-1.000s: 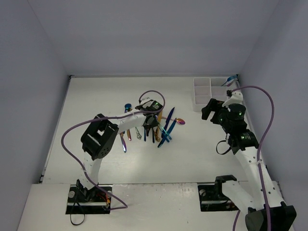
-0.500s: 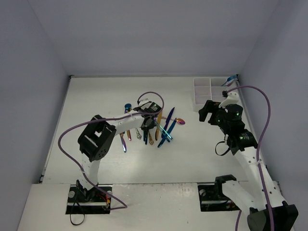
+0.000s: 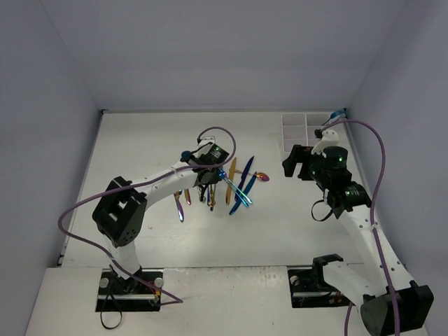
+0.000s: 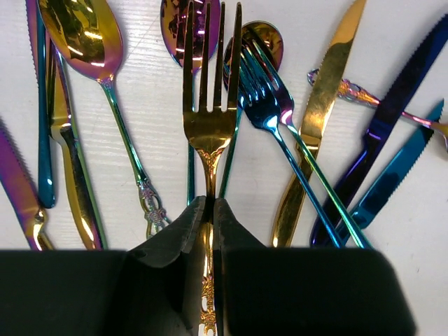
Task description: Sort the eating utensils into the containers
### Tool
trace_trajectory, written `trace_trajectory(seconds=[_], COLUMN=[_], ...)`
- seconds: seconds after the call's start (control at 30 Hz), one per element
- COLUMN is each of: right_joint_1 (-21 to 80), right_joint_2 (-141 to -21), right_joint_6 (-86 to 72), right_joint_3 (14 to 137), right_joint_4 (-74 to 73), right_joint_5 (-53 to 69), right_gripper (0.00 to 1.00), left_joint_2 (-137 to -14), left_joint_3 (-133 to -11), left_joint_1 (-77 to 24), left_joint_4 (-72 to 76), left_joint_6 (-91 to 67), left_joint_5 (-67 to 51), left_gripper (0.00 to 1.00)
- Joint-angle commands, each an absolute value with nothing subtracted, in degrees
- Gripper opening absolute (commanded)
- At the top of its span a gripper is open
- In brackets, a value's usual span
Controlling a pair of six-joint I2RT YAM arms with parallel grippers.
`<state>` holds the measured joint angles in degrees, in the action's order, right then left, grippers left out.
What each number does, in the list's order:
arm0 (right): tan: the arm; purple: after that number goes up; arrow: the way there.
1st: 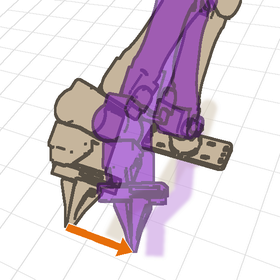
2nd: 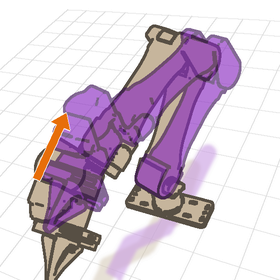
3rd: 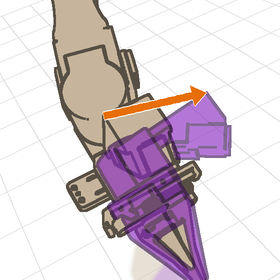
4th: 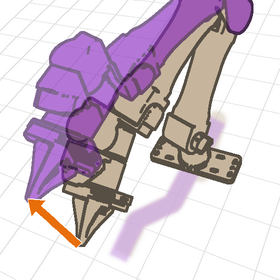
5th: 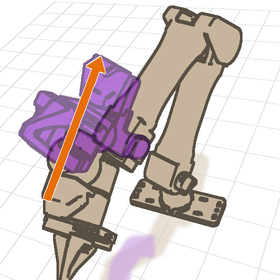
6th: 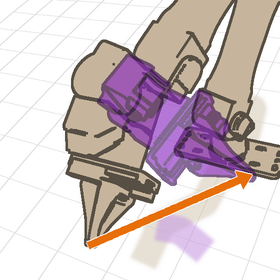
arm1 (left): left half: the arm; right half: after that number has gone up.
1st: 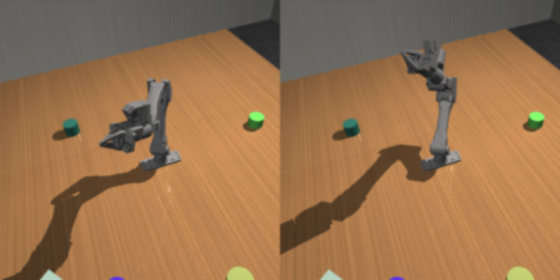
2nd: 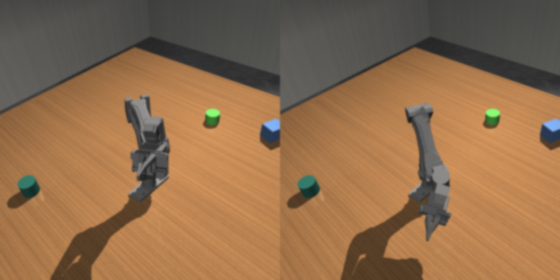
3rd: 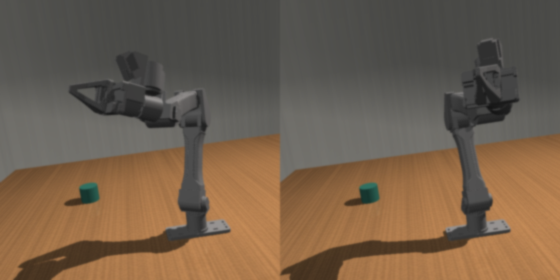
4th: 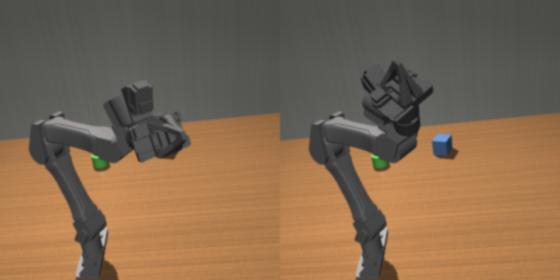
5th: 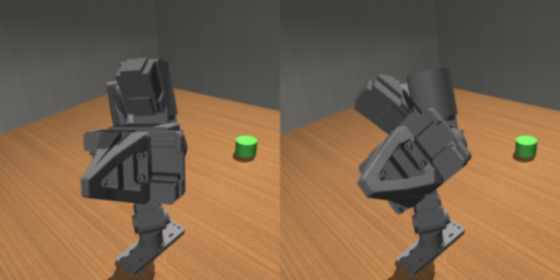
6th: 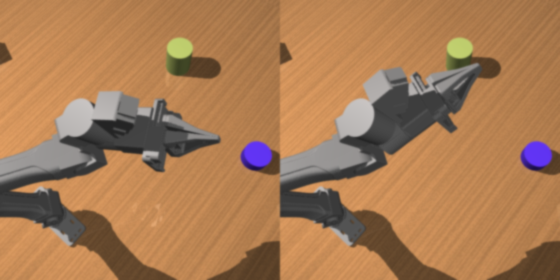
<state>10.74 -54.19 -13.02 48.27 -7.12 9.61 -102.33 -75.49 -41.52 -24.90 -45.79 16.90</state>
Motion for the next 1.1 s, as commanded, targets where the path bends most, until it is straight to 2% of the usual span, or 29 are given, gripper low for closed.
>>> trace_trajectory(seconds=[0.0, 0.13, 0.33, 0.73, 0.93, 1.07], right_joint_1=[12.7, 16.0, 22.8, 31.8, 32.5, 32.8], right_joint_2=[-57.6, -61.6, -68.8, -76.3, -77.6, -78.2], right_joint_6=[-12.7, -13.7, -16.1, -16.0, -15.4, -15.0], right_joint_3=[54.6, 59.8, 66.4, 71.5, 71.5, 71.2], right_joint_4=[-4.1, -4.0, -3.2, -1.6, -1.2, -1.2], right_joint_5=[18.2, 21.9, 23.2, 18.9, 18.3, 18.0], right_gripper=[0.82, 0.82, 0.81, 0.76, 0.59, 0.34], left_joint_2=[-94.0, -84.1, -75.9, -72.3, -72.3, -72.6], left_joint_3=[-71.3, -65.0, -60.7, -62.3, -62.8, -63.1], left_joint_1=[-42.2, -42.4, -42.7, -42.7, -42.9, -42.9], left_joint_4=[-16.5, -6.3, 2.3, 2.0, 1.3, 1.1], left_joint_6=[-34.5, -24.3, -12.6, -11.9, -11.5, -11.6], left_joint_5=[13.7, 6.9, -6.8, -15.4, -17.0, -17.8], left_gripper=[0.00, 0.00, 0.00, 0.00, 0.00, 0.00])
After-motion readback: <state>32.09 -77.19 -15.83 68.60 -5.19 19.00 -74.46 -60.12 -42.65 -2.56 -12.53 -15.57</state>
